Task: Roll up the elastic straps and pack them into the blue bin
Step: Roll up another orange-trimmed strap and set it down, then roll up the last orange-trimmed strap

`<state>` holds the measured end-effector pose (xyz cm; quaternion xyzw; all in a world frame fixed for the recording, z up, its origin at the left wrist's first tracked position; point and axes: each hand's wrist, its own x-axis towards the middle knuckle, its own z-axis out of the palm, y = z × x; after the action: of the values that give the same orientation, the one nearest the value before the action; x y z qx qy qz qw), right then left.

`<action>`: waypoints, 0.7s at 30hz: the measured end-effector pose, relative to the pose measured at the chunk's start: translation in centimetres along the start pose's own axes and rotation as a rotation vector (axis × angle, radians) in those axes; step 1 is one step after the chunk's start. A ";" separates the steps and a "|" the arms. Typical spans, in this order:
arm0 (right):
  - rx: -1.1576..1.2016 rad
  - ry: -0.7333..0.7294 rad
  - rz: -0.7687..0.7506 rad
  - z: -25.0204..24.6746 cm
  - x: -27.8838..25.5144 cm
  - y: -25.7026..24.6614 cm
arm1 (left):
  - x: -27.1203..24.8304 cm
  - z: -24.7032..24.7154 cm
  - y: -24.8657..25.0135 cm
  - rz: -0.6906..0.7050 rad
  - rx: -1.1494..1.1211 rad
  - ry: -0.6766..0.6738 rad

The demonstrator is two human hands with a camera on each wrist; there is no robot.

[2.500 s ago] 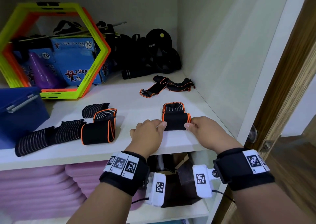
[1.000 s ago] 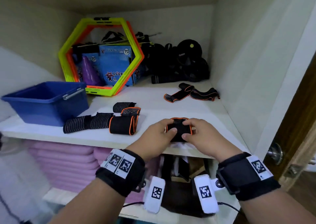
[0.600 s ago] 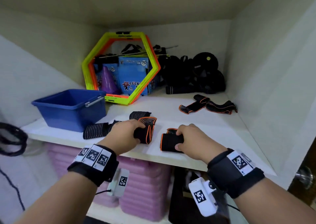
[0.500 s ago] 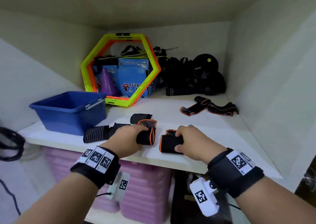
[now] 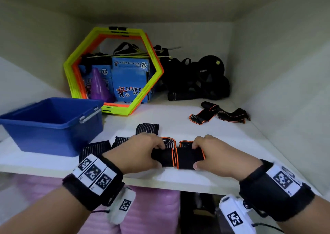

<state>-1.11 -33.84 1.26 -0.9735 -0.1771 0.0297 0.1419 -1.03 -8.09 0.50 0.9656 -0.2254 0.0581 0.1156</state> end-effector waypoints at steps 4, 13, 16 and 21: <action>-0.011 0.004 0.016 -0.3 -0.2 -0.5 | 0.4 -0.7 -0.9 0.028 -0.027 -0.044; -0.019 0.008 0.045 -1.1 -0.5 -1.5 | 0.6 -2.8 -1.8 0.096 -0.049 -0.136; 0.018 0.000 0.072 -2.3 -0.2 -0.9 | 2.4 -4.7 -2.0 0.116 -0.067 -0.134; 0.175 -0.020 0.222 -6.4 2.5 2.3 | 8.6 -7.8 -1.9 0.115 -0.172 -0.077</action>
<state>2.70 -36.73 6.74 -0.9706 -0.0664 0.0704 0.2203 6.98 -8.12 9.06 0.9392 -0.2887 0.0078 0.1856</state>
